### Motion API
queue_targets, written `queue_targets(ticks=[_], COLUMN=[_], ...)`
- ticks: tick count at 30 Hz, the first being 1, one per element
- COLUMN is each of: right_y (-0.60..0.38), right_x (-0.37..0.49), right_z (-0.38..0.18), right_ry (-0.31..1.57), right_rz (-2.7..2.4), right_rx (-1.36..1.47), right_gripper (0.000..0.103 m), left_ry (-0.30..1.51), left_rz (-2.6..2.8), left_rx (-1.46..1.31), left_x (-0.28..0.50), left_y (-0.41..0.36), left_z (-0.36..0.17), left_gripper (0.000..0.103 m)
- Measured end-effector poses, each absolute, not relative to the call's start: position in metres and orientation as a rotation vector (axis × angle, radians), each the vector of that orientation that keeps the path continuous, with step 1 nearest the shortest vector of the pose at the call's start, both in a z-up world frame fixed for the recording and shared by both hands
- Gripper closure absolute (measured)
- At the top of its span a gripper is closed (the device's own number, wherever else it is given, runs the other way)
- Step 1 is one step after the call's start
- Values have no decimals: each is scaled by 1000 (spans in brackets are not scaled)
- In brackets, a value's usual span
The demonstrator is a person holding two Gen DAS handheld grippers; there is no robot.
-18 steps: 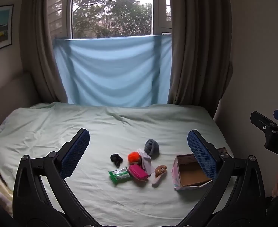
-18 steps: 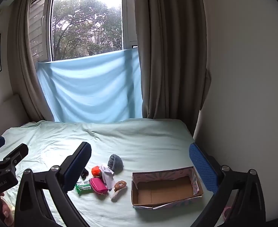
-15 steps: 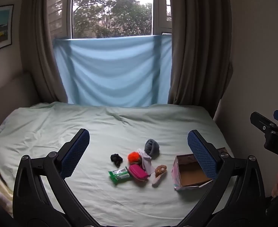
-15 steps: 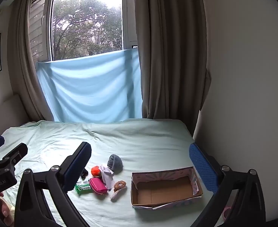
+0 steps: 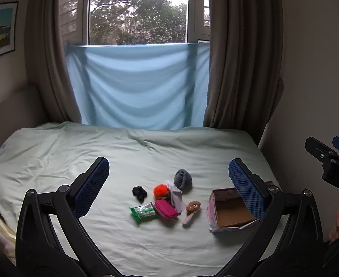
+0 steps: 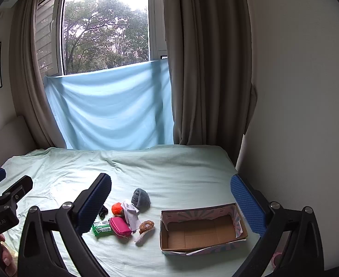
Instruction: Organize soft objects
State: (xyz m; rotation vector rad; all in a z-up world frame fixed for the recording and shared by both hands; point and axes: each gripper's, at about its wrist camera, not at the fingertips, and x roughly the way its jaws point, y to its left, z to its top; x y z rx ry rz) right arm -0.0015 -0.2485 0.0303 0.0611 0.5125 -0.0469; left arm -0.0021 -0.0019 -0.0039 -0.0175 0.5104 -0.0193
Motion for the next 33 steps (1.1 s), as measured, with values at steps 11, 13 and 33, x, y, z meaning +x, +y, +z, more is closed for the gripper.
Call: queue_targets(ticks=[11,13,33], right_y=[-250,-250,-252], right_x=[-1,0,3], right_z=[30,30,27], right_ry=[507,506,503], right_rz=[-41,-39,-27], right_rx=[60,59,54], right_gripper=[0,0,0], left_ry=[513,513,526], left_rz=[-20,-20,-19], left_rx=[-18,-17,-8], left_x=[-3,-3,-1], left_y=[-5,-5,-10], left_z=[-3,-3,-5], left_gripper=[0,0,0])
